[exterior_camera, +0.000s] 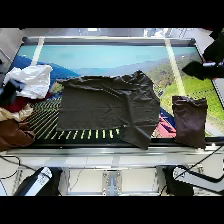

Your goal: Fold the shirts.

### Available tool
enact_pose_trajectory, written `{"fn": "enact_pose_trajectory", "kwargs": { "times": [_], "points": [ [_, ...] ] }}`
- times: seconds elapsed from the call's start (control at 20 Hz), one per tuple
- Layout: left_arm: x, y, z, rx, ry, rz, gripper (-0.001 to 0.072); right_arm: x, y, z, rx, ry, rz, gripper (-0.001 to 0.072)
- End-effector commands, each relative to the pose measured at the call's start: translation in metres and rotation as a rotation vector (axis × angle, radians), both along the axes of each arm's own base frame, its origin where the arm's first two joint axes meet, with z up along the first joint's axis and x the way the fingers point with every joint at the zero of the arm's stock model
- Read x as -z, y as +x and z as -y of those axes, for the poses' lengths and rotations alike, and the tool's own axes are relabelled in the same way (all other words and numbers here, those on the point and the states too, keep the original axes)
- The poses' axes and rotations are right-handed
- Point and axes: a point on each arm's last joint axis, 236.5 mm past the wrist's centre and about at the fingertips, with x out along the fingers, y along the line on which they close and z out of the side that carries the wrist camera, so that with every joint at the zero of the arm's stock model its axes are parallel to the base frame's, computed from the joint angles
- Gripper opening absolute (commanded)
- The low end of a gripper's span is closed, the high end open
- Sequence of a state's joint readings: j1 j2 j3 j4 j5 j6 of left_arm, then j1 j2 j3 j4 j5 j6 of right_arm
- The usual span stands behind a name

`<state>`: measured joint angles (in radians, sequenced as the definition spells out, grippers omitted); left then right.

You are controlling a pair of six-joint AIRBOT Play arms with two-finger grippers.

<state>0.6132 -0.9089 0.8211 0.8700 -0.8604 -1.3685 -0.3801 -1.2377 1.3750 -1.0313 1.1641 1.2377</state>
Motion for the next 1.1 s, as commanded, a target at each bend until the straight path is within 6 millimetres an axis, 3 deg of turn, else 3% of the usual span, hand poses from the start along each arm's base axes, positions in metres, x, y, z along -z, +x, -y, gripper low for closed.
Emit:
{"fn": "enact_pose_trajectory", "kwargs": {
  "times": [0.0,0.15,0.4,0.5,0.55,0.6,0.65,0.85,1.05],
  "points": [
    [0.079,-0.078,0.04,-0.185,-0.315,-0.085,0.0604,0.033,-0.061,-0.01,0.043,0.065,-0.051,0.045],
    [0.128,-0.115,0.078,-0.185,-0.492,-0.23,0.0596,0.046,-0.083,-0.021,0.043,0.073,-0.058,0.0449],
    [0.16,-0.122,0.086,-0.171,-0.56,-0.323,0.0596,0.027,-0.083,-0.025,0.043,0.062,0.015,0.045],
    [0.162,-0.112,0.092,-0.132,-0.612,-0.296,0.0595,0.025,-0.083,-0.026,0.042,0.066,0.02,0.045],
    [0.162,-0.104,0.094,-0.127,-0.647,-0.27,0.0538,0.025,-0.083,-0.026,0.042,0.068,0.021,0.045],
    [0.163,-0.099,0.093,-0.119,-0.655,-0.25,0.0412,0.024,-0.082,-0.027,0.042,0.071,0.022,0.045],
    [0.165,-0.095,0.094,-0.105,-0.663,-0.236,0.0389,0.023,-0.082,-0.028,0.04,0.079,0.024,0.045],
    [0.172,-0.098,0.103,-0.07,-0.708,-0.263,0.039,0.019,-0.083,-0.037,0.026,0.119,0.027,0.045],
    [0.168,-0.115,0.107,0.037,-0.618,-0.33,0.0439,0.008,-0.086,-0.038,0.021,0.102,0.056,0.045]
  ]
}}
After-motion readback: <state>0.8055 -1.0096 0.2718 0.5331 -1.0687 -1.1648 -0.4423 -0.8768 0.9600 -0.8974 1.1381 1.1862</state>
